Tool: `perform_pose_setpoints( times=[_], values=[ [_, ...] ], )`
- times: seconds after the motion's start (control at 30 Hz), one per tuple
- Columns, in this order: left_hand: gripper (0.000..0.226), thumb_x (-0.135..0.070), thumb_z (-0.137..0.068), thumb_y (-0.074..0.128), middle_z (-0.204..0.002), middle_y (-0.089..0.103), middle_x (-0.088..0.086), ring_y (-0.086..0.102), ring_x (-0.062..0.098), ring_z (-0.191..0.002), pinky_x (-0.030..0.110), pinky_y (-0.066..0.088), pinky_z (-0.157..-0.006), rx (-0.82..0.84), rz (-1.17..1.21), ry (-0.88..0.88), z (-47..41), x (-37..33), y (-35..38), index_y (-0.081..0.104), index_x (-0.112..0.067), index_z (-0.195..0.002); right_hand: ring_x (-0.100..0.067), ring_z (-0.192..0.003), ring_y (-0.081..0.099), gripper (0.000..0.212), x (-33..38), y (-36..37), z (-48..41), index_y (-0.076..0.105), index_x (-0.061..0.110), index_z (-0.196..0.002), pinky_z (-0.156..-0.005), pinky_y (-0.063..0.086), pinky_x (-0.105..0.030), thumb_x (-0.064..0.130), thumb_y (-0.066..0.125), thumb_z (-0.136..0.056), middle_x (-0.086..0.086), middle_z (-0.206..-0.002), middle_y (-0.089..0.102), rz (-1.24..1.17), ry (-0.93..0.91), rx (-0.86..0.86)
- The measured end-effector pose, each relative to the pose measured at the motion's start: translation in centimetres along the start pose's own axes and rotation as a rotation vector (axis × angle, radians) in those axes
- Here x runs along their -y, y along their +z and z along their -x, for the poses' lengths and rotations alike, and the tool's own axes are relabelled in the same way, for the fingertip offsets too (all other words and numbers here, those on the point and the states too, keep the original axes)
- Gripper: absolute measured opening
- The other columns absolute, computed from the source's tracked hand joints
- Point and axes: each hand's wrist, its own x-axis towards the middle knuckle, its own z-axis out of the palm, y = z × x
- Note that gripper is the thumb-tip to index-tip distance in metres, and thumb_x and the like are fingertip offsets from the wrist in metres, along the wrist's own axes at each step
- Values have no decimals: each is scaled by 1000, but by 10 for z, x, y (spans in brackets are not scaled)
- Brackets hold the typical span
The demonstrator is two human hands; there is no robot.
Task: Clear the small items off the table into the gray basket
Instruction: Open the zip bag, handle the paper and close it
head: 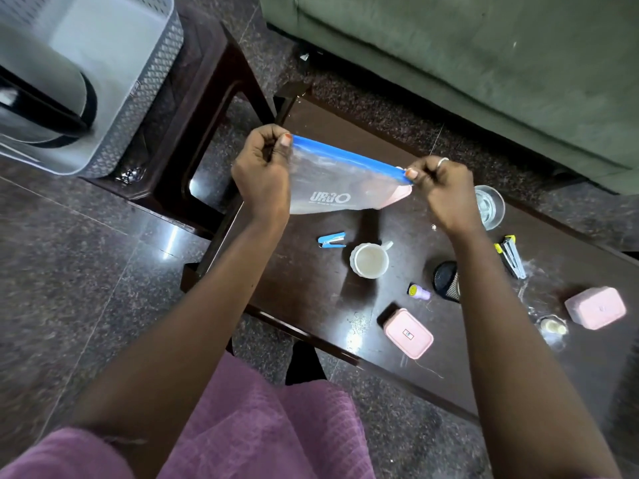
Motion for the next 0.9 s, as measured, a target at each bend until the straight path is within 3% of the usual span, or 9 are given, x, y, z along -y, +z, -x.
perform_pose_setpoints(
  times=[0.1,0.17,0.3,0.4,0.47,0.57,0.63,0.77,0.9],
  values=[
    [12,-8,-87,58,-61,54,-15,48,-2,-56,22,42,-64,16,76,-36,-4,-4,1,61,-14,-77,0,-61,48,20,2,4,7,55,24,-73,-60,39,-17,19,49,-92,14,-65,56,-568,104,38],
    [21,-4,-90,55,-60,53,-5,47,11,-57,28,40,-61,46,202,-97,-10,-5,2,57,-17,-74,-2,-67,57,14,-1,14,11,52,21,-84,-67,44,-16,18,44,-96,9,-77,60,-839,180,60],
    [24,-4,-94,50,-62,44,-2,35,8,-54,21,35,-52,68,247,-248,-20,0,1,53,-17,-74,-12,-81,65,26,-10,41,19,47,16,-103,-82,52,-27,-4,54,-88,-7,-95,66,-732,239,182],
    [20,-20,-99,43,-66,42,-3,37,10,-55,26,37,-50,137,147,-388,-25,13,-2,45,-23,-80,-7,-58,66,35,-12,53,22,44,18,-102,-58,55,-22,-9,56,-85,2,-67,72,-657,299,122],
    [16,-38,-99,39,-77,47,-2,49,16,-66,35,50,-62,261,31,-523,-25,23,-5,42,-24,-91,-5,-53,64,36,-13,55,22,45,24,-97,-52,52,-21,-9,56,-84,5,-61,70,-670,319,15],
    [49,-52,-93,41,-116,56,2,63,18,-90,41,52,-81,531,-113,-693,-19,39,-14,31,-21,-130,-3,-55,56,34,-16,51,19,51,25,-91,-54,46,-20,-8,56,-84,9,-70,62,-654,319,-138],
    [63,-41,-91,55,-118,55,0,66,9,-81,30,51,-74,649,-98,-679,-11,47,-21,20,-25,-141,-4,-56,49,29,-17,48,18,55,24,-82,-51,41,-19,-4,58,-84,8,-70,58,-621,335,-173],
    [58,2,-81,66,-97,56,5,57,10,-83,22,50,-75,691,-73,-463,-1,57,-25,42,-13,-132,-9,-61,51,23,-22,40,16,61,21,-75,-58,41,-24,-1,64,-81,0,-72,60,-591,386,-115],
    [41,7,-75,70,-103,60,5,53,15,-81,34,49,-85,625,-197,-294,-2,59,-25,61,-5,-113,0,-67,63,37,-26,33,21,57,17,-92,-67,53,-17,-14,65,-74,-1,-84,62,-542,324,69]
  ],
)
